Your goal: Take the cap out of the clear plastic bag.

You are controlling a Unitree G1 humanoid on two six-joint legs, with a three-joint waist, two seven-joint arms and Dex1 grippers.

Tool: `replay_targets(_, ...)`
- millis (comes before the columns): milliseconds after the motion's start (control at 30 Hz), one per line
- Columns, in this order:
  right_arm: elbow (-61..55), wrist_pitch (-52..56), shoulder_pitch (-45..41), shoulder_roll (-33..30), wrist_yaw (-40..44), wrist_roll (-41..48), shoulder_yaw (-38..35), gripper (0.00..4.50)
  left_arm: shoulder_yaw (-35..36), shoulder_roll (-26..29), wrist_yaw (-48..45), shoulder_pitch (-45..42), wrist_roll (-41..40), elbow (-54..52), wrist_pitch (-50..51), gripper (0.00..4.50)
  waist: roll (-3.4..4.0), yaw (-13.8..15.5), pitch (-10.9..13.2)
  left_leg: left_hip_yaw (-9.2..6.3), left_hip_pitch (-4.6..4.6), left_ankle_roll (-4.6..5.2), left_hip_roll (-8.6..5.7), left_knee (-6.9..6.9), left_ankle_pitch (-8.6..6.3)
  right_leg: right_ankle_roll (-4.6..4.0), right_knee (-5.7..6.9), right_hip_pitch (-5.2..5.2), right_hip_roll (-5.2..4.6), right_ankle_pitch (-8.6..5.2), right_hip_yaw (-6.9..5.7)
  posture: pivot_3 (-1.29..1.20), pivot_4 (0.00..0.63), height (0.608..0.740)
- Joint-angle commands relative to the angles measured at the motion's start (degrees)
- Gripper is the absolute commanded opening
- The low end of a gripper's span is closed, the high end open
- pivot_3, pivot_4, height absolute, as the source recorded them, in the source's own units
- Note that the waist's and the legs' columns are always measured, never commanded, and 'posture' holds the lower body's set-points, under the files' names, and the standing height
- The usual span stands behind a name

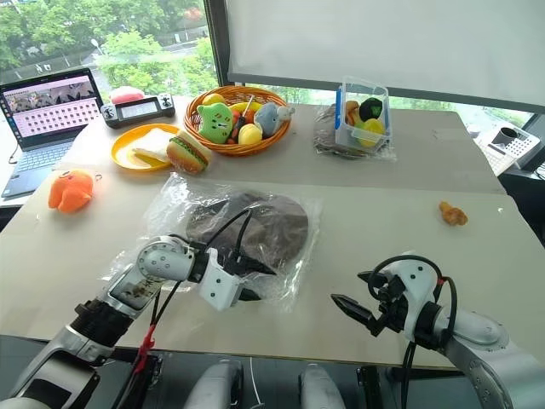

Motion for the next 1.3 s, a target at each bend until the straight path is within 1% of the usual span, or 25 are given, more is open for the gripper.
replay_targets(33, -2.1, -0.4, 0.1, 0.2, -0.4, 1.0, -1.9, 4.50, 0.0, 0.1, -0.3, -1.1, -1.4, 0.0, -0.7, 1.30, 0.00, 0.0, 0.0, 0.00, 0.00, 0.00, 0.00, 0.00, 0.00, 0.00, 0.00, 0.00, 0.00, 0.00, 0.00, 0.00, 0.150, 0.740)
replay_targets(67, -2.1, -0.4, 0.1, 0.2, -0.4, 1.0, -1.8, 4.50, 0.0, 0.1, -0.3, -1.1, -1.4, 0.0, -0.7, 1.04, 0.00, 0.0, 0.0, 0.00, 0.00, 0.00, 0.00, 0.00, 0.00, 0.00, 0.00, 0.00, 0.00, 0.00, 0.00, 0.00, 0.150, 0.740)
replay_targets(100, -2.2, -0.5, 0.2, 0.1, -0.4, 0.9, -1.8, 4.50, 0.0, 0.0, -0.3, -1.1, -1.4, -0.1, -0.6, 0.57, 0.00, 0.0, 0.0, 0.00, 0.00, 0.00, 0.00, 0.00, 0.00, 0.00, 0.00, 0.00, 0.00, 0.00, 0.00, 0.00, 0.150, 0.740)
replay_targets(167, -2.2, -0.5, 0.3, 0.1, -0.5, 0.9, -1.9, 4.50, 0.1, 0.0, -0.2, -1.0, -1.4, -0.3, -0.4, 0.02, 0.00, 0.0, 0.0, 0.00, 0.00, 0.00, 0.00, 0.00, 0.00, 0.00, 0.00, 0.00, 0.00, 0.00, 0.00, 0.00, 0.150, 0.740)
replay_targets(300, -2.2, -0.6, 0.4, 0.0, -0.5, 0.9, -1.9, 4.50, 0.5, 0.1, 0.0, -0.5, -1.8, -0.9, -0.2, 0.02, 0.00, 0.0, 0.0, 0.00, 0.00, 0.00, 0.00, 0.00, 0.00, 0.00, 0.00, 0.00, 0.00, 0.00, 0.00, 0.00, 0.150, 0.740)
replay_targets(400, -1.2, -0.8, -0.4, -0.3, -0.1, 0.4, -1.0, 4.50, 2.9, 2.5, -0.4, 1.7, -4.9, -1.7, -2.0, 0.02, 0.00, -0.2, 0.0, 0.00, 0.00, 0.00, 0.00, 0.00, 0.00, 0.00, 0.00, 0.00, 0.00, 0.00, 0.00, 0.00, 0.150, 0.740)
replay_targets(500, -0.1, -1.0, -1.8, -0.5, 0.3, -0.2, 0.1, 4.50, 5.3, 6.0, -0.6, 3.6, -7.5, 0.0, -8.9, 0.02, 0.01, -0.7, 0.0, 0.01, 0.04, 0.00, 0.03, -0.05, 0.00, -0.08, 0.01, -0.01, 0.01, 0.04, 0.01, 0.00, 0.150, 0.740)
replay_targets(533, 0.5, -1.1, -2.6, -0.5, 0.5, -0.5, 0.8, 4.50, 6.8, 7.6, -1.0, 5.0, -9.4, 1.6, -12.1, 0.02, 0.01, -0.6, 0.0, 0.00, 0.04, 0.00, 0.04, -0.05, 0.00, -0.14, 0.01, -0.01, 0.01, 0.08, 0.01, 0.00, 0.150, 0.740)
replay_targets(667, 3.0, -1.9, -5.3, -0.6, 1.8, -1.8, 3.3, 4.50, 10.6, 14.7, -3.9, 8.7, -15.9, 13.5, -30.9, 0.02, 0.01, -1.3, 0.0, 0.04, 0.11, 0.00, 0.06, -0.06, 0.00, -0.15, 0.00, 0.01, -0.01, 0.08, 0.02, 0.00, 0.150, 0.740)
replay_targets(700, 3.5, -2.0, -5.8, -0.6, 2.1, -2.0, 3.7, 4.50, 11.3, 15.9, -4.3, 8.9, -16.6, 17.6, -33.4, 0.02, 0.01, -1.3, 0.0, 0.05, 0.12, 0.00, 0.06, -0.08, 0.00, -0.17, 0.01, 0.00, -0.01, 0.09, 0.02, 0.00, 0.150, 0.740)
replay_targets(767, 4.1, -2.2, -6.3, -0.5, 2.6, -2.3, 4.0, 4.50, 11.5, 16.9, -4.8, 8.5, -17.6, 22.5, -36.1, 0.02, 0.00, -1.2, 0.0, 0.05, 0.13, 0.00, 0.06, -0.09, 0.00, -0.19, 0.01, 0.01, -0.02, 0.10, 0.01, 0.00, 0.150, 0.740)
replay_targets(800, 4.8, -2.4, -6.8, -0.5, 3.0, -2.8, 4.4, 4.50, 12.0, 17.6, -5.3, 7.8, -18.2, 27.3, -39.6, 0.02, 0.00, -1.1, 0.0, 0.05, 0.12, 0.00, 0.05, -0.09, 0.00, -0.18, 0.00, 0.00, -0.02, 0.09, 0.00, 0.00, 0.150, 0.740)
replay_targets(867, 6.5, -3.0, -8.6, -0.4, 3.7, -3.8, 5.9, 4.50, 14.4, 18.6, -3.9, 5.3, -16.4, 39.7, -46.7, 0.02, 0.00, -0.9, 0.0, 0.08, 0.12, 0.00, 0.03, -0.06, 0.00, -0.17, -0.01, 0.03, -0.07, 0.09, -0.02, 0.00, 0.150, 0.740)
replay_targets(933, 7.8, -3.5, -10.2, -0.2, 4.4, -4.3, 7.2, 4.50, 16.0, 19.0, -1.9, 3.4, -14.3, 48.5, -50.6, 0.02, -0.05, -1.0, 0.0, 0.09, 0.11, 0.00, 0.06, -0.05, 0.00, -0.15, 0.01, -0.01, -0.05, 0.08, -0.04, 0.00, 0.150, 0.740)
replay_targets(1033, 9.1, -3.8, -12.0, 0.0, 5.0, -5.1, 8.6, 4.50, 17.0, 19.5, 1.0, 2.3, -10.8, 56.2, -54.8, 0.02, -0.04, -1.0, 0.0, 0.10, 0.13, 0.00, 0.06, -0.08, 0.00, -0.13, 0.01, -0.02, -0.04, 0.07, -0.03, 0.00, 0.150, 0.740)
replay_targets(1100, 9.8, -4.0, -12.9, -0.1, 5.6, -5.5, 9.3, 4.50, 17.6, 19.6, 4.3, 2.2, -8.0, 59.0, -53.9, 0.02, -0.04, -1.1, 0.0, 0.13, 0.12, 0.00, 0.06, -0.10, 0.00, -0.17, 0.01, -0.03, -0.05, 0.10, -0.02, 0.00, 0.150, 0.740)
replay_targets(1167, 10.1, -4.1, -13.5, -0.1, 5.9, -5.6, 9.6, 4.50, 17.6, 19.3, 5.9, 2.4, -7.3, 59.9, -54.8, 0.02, -0.02, -1.2, 0.0, 0.13, 0.13, 0.00, 0.06, -0.11, 0.00, -0.17, 0.04, -0.03, -0.05, 0.10, -0.02, 0.00, 0.150, 0.740)
replay_targets(1233, 10.5, -4.2, -14.1, -0.1, 6.3, -5.8, 9.8, 4.50, 17.0, 18.5, 6.0, 3.0, -9.6, 58.6, -54.4, 0.56, 0.00, -1.2, 0.0, 0.13, 0.21, 0.00, 0.06, -0.12, 0.00, -0.17, 0.10, 0.00, -0.05, 0.10, -0.01, 0.00, 0.150, 0.740)
replay_targets(1267, 10.7, -4.2, -14.3, -0.1, 6.5, -5.9, 9.9, 4.50, 16.6, 18.1, 5.4, 3.3, -11.0, 57.8, -53.3, 0.74, 0.00, -1.2, 0.0, 0.13, 0.24, 0.00, 0.07, -0.12, 0.00, -0.17, 0.13, 0.01, -0.04, 0.09, -0.01, 0.00, 0.150, 0.740)
replay_targets(1300, 10.8, -4.2, -14.4, -0.1, 6.7, -6.0, 10.1, 4.50, 16.1, 17.9, 4.6, 3.7, -12.4, 57.1, -52.5, 1.15, -0.01, -1.2, 0.0, 0.14, 0.24, -0.01, 0.07, -0.12, 0.00, -0.17, 0.13, 0.01, -0.04, 0.10, -0.01, 0.00, 0.150, 0.740)
